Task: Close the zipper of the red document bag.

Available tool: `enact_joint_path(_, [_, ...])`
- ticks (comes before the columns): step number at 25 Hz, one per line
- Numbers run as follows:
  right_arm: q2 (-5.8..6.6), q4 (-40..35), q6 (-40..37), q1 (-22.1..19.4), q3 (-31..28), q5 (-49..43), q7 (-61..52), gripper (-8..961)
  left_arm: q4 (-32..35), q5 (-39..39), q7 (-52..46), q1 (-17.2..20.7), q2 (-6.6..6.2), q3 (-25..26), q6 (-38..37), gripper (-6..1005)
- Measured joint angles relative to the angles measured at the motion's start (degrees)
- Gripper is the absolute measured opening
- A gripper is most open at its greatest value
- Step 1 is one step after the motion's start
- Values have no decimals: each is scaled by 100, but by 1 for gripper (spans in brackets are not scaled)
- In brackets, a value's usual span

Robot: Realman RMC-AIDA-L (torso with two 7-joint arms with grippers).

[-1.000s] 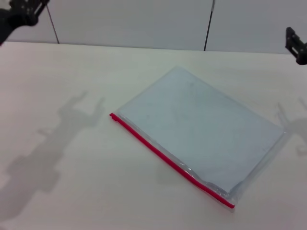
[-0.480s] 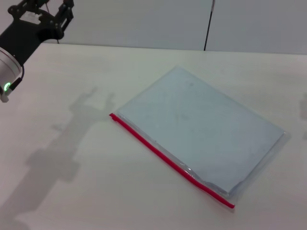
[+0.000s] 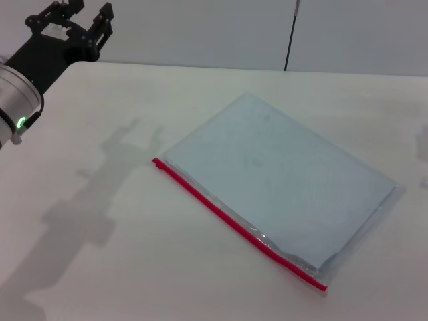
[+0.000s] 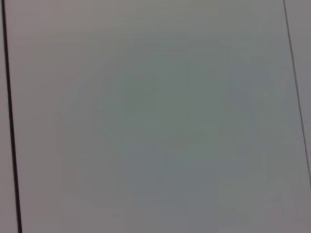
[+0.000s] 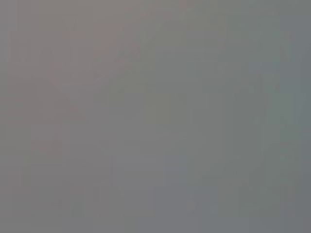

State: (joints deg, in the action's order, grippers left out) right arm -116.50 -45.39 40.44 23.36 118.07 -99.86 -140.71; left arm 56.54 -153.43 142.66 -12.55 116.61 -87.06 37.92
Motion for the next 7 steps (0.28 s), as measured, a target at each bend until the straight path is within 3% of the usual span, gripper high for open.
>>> enact_joint_path(7, [43, -361, 164, -281, 232, 147, -237, 616, -55, 2, 5, 45, -3, 73, 0, 521])
